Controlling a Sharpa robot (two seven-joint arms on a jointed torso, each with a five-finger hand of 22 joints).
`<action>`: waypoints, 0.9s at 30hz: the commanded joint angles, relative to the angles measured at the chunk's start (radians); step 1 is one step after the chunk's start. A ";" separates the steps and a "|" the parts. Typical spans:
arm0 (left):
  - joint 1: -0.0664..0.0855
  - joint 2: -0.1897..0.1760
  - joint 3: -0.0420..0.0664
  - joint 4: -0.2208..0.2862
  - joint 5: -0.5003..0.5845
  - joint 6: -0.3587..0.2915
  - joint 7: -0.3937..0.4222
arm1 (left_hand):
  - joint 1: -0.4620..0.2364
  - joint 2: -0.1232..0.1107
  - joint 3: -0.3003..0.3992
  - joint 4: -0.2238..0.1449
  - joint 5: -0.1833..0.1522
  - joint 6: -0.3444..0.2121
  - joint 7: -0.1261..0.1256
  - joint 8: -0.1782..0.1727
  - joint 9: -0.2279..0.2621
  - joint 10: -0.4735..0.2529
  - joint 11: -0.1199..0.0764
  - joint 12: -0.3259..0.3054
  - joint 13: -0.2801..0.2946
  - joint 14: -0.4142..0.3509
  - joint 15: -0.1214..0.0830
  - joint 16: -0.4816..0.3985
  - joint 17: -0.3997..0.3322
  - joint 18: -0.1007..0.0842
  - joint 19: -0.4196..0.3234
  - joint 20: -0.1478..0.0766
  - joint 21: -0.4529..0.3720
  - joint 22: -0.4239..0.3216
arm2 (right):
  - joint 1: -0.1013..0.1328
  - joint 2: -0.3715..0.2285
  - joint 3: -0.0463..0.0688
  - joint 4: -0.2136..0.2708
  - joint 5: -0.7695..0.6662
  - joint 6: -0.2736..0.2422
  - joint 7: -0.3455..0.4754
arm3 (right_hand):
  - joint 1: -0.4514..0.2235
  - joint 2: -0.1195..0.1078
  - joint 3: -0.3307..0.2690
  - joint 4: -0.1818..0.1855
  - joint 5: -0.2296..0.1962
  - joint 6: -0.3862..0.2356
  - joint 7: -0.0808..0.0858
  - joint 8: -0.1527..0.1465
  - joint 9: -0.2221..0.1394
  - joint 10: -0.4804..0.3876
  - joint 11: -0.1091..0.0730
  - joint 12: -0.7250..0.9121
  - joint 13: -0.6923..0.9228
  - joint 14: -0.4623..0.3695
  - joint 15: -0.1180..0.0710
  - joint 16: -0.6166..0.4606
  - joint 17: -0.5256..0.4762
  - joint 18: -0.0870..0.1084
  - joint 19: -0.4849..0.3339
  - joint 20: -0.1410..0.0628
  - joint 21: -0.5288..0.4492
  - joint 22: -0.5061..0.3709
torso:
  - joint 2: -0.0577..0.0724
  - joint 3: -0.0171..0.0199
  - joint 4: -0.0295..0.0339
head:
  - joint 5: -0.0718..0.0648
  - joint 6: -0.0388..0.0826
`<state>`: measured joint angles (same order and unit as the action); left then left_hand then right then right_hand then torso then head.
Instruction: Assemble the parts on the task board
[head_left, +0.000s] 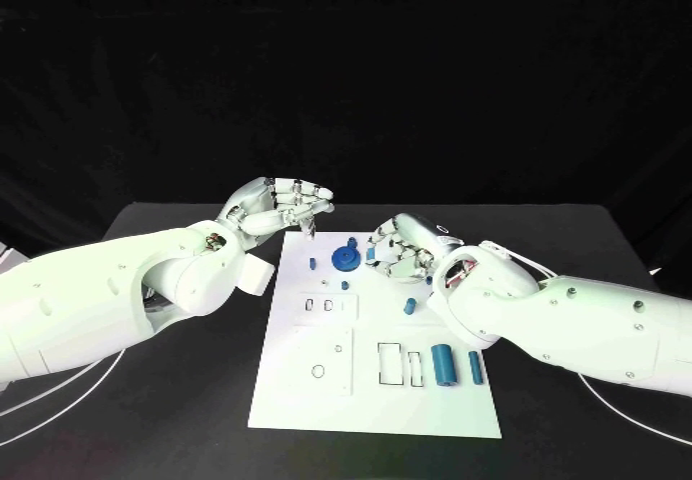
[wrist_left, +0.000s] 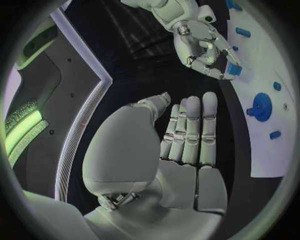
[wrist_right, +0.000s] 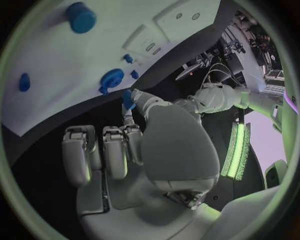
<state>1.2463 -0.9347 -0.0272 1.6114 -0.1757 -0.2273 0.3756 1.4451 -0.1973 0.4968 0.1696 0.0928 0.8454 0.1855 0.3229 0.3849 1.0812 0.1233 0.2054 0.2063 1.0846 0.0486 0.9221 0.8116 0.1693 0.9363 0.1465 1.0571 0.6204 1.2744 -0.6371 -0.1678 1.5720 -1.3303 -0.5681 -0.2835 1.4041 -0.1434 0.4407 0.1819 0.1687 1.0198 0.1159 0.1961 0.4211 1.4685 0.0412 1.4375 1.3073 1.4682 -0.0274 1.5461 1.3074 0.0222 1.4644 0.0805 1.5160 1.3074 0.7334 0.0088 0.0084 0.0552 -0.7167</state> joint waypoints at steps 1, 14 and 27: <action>0.000 0.003 0.000 0.002 -0.002 0.012 0.003 | -0.006 0.004 0.007 0.000 -0.004 -0.003 -0.001 -0.001 0.002 -0.006 -0.003 0.007 0.002 -0.005 0.002 -0.005 -0.001 0.009 -0.007 0.002 0.004 0.001 | -0.014 0.027 -0.004 0.002 -0.062 0.042 -0.077 | -0.006 0.008 0.007 0.000 0.003 0.004 -0.002 0.017 0.018 -0.003 -0.008 -0.001 0.131 0.088 -0.008 0.000 0.197 -0.007 0.075 -0.008 0.001 0.224 | 0.001 0.0004 -0.0001 | 0.007 -0.004; 0.000 0.004 0.000 0.001 -0.004 0.010 0.002 | -0.006 0.004 0.007 0.000 -0.004 -0.003 -0.001 -0.001 0.002 -0.006 -0.003 0.007 0.002 -0.005 0.002 -0.005 -0.001 0.009 -0.007 0.002 0.004 0.001 | -0.055 0.100 -0.010 -0.024 -0.103 0.075 -0.111 | -0.043 -0.012 0.003 0.008 -0.004 0.005 -0.006 0.034 0.027 -0.007 -0.011 -0.008 0.126 0.086 -0.009 -0.003 0.191 -0.005 0.070 -0.009 -0.009 0.217 | 0.001 0.0010 0.0009 | 0.011 -0.014; 0.000 0.006 0.000 -0.001 -0.004 0.015 0.000 | -0.006 0.004 0.007 0.000 -0.004 -0.003 -0.001 -0.001 0.002 -0.006 -0.003 0.007 0.002 -0.005 0.002 -0.005 -0.001 0.009 -0.007 0.002 0.004 0.001 | -0.075 0.134 -0.013 -0.024 -0.166 0.106 -0.137 | -0.062 -0.023 -0.001 0.013 -0.014 0.001 -0.007 0.041 0.031 -0.007 -0.012 -0.010 0.125 0.087 -0.011 -0.003 0.191 -0.005 0.070 -0.010 -0.011 0.217 | 0.002 0.0017 0.0000 | 0.016 -0.024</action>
<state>1.2463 -0.9312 -0.0274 1.6099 -0.1765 -0.2275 0.3718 1.4451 -0.1973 0.4968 0.1697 0.0928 0.8454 0.1855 0.3229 0.3857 1.0812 0.1233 0.2054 0.2070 1.0846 0.0486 0.9204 0.8116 0.1693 0.9363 0.1466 1.0569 0.6202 1.2004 -0.5048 -0.1811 1.5481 -1.4488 -0.4905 -0.4008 1.3519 -0.1691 0.4402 0.1906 0.1585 1.0181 0.1137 0.2361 0.4212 1.4613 0.0341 1.4325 1.3081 1.4646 -0.0309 1.5461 1.3081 0.0222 1.4681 0.0769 1.5112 1.3081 0.7348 0.0101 0.0074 0.0711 -0.7384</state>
